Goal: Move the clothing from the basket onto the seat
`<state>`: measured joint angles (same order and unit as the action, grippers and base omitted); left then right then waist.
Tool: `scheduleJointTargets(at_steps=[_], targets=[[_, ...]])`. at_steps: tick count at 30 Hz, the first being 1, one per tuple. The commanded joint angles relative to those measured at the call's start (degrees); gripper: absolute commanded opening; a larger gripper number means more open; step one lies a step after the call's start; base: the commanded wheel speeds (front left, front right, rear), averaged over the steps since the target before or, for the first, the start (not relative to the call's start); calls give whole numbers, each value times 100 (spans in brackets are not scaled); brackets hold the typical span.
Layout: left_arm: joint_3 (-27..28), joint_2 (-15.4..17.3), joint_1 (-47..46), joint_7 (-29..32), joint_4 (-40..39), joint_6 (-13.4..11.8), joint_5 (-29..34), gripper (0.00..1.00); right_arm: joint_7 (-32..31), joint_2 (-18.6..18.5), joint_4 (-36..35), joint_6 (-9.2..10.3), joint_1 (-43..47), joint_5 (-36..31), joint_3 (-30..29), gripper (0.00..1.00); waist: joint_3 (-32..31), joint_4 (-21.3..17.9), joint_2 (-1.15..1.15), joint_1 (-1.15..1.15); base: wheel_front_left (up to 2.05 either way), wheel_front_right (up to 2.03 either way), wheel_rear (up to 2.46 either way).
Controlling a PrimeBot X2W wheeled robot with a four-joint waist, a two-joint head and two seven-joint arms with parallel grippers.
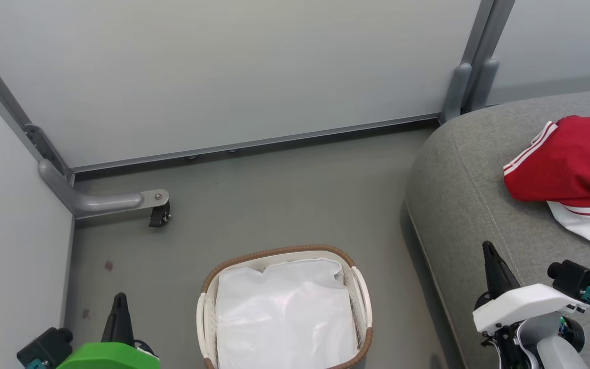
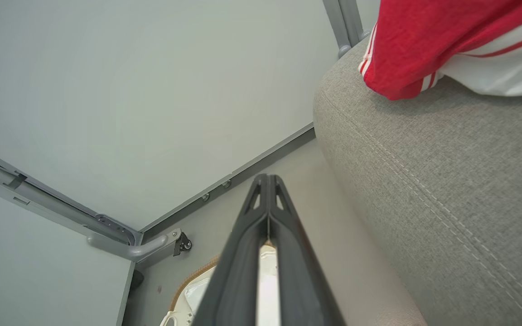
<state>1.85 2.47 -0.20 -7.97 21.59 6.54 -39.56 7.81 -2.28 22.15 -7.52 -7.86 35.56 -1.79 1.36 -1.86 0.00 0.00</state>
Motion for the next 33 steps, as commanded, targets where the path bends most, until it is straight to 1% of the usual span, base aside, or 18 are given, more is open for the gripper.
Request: scheduleJointTargets(at_steps=[1, 16, 33], targets=[[42, 28, -190, 52, -113, 16, -204, 0, -46, -33, -122, 0, -38, 222, -38, 0, -2, 3, 0, 0, 0, 0, 0], [137, 35, -296, 360, -264, 38, -1317, 0, -351, -43, -282, 1, 9, 1420, -135, 0, -20, 31, 0, 0, 0, 0, 0], [232, 42, -391, 653, -402, 57, -2380, 0, -643, -53, -432, 2, 58, 2560, -231, 0, -40, 63, 0, 0, 0, 0, 0]])
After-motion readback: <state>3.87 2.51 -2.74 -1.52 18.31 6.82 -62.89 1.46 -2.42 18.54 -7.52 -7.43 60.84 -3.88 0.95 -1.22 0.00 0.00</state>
